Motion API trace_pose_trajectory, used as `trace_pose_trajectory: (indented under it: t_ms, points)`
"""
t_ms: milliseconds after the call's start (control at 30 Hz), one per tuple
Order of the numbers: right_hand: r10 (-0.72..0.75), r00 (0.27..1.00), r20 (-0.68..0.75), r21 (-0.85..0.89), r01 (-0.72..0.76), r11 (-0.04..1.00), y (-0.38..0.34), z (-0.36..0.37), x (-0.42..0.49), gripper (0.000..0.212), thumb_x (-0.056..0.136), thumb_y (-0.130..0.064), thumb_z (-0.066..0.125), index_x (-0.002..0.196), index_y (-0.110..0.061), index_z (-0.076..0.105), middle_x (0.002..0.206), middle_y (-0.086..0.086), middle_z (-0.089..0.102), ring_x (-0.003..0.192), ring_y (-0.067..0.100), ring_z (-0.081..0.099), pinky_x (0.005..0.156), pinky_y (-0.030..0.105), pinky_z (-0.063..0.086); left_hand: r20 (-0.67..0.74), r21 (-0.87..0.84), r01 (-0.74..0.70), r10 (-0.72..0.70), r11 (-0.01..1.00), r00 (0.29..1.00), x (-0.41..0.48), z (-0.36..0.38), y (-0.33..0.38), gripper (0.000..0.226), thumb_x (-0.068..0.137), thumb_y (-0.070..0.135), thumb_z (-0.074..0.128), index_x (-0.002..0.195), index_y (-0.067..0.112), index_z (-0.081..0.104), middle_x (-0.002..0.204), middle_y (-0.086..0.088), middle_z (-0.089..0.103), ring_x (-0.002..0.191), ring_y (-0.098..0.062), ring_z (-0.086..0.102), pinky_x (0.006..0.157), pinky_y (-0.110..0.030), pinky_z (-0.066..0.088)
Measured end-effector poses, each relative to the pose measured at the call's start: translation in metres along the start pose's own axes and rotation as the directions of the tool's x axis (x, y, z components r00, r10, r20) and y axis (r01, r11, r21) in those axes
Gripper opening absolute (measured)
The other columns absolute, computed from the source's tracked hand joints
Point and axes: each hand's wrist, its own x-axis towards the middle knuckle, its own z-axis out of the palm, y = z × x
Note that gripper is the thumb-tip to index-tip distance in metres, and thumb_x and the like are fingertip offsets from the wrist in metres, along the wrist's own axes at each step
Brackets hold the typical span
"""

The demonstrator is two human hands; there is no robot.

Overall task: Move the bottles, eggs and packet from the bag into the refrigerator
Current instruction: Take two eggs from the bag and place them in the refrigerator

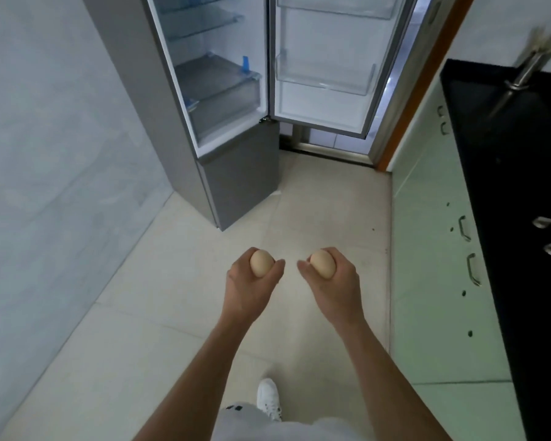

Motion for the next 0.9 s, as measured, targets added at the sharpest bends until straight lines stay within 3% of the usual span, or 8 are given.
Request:
trace_pose_trajectory:
  t_ms: [200,367,533,767,900]
  points:
    - [-0.013,0.999,0.049,-0.052,0.015,0.999,-0.014,0.040,0.039,0.022,0.079,-0.036,0.078,0.080,-0.023,0.059,0.071,-0.009,0.063,0.065,0.011,0.060,0.059,0.030,0.053,-0.060,-0.003,0.022,-0.022,1.000,0.998,0.055,-0.026,-0.003,0.024,0.084,0.032,0.072,0.078,0.013,0.058,0.071,-0.012,0.067,0.069,-0.029,0.066,0.060,-0.040,0.055]
    - [-0.037,0.993,0.111,-0.060,0.044,0.997,-0.021,0.064,0.071,0.021,0.081,-0.035,0.077,0.082,-0.022,0.060,0.074,-0.007,0.064,0.069,0.007,0.061,0.055,0.014,0.047,-0.096,0.003,0.037,-0.037,0.999,0.995,0.084,-0.034,-0.009,0.024,0.083,0.034,0.072,0.077,0.014,0.060,0.071,-0.008,0.068,0.068,-0.024,0.067,0.060,-0.036,0.055]
    - [-0.053,0.988,0.148,-0.045,0.060,0.997,-0.023,0.082,0.112,0.021,0.081,-0.032,0.077,0.084,-0.019,0.061,0.075,-0.006,0.064,0.069,0.004,0.060,0.054,0.010,0.045,-0.112,0.027,0.040,-0.037,0.999,0.993,0.125,-0.030,-0.012,0.026,0.081,0.040,0.070,0.077,0.017,0.060,0.070,-0.006,0.068,0.067,-0.023,0.067,0.059,-0.039,0.057]
    - [-0.079,0.985,0.157,0.000,0.080,0.997,-0.022,0.097,0.214,0.023,0.083,-0.034,0.076,0.090,-0.018,0.062,0.080,-0.002,0.065,0.069,0.012,0.063,0.058,0.017,0.050,-0.143,0.119,0.011,0.006,0.993,0.990,0.218,0.001,0.011,0.023,0.085,0.040,0.070,0.082,0.019,0.061,0.073,-0.004,0.066,0.066,-0.014,0.066,0.051,-0.018,0.051]
    - [-0.105,0.985,0.139,0.019,0.103,0.994,-0.031,0.099,0.292,0.023,0.084,-0.036,0.076,0.092,-0.020,0.061,0.079,-0.008,0.062,0.070,0.011,0.063,0.062,0.018,0.052,-0.159,0.125,0.000,0.020,0.992,0.987,0.282,0.023,0.037,0.022,0.085,0.039,0.070,0.083,0.019,0.062,0.075,-0.006,0.066,0.067,-0.015,0.067,0.053,-0.021,0.054]
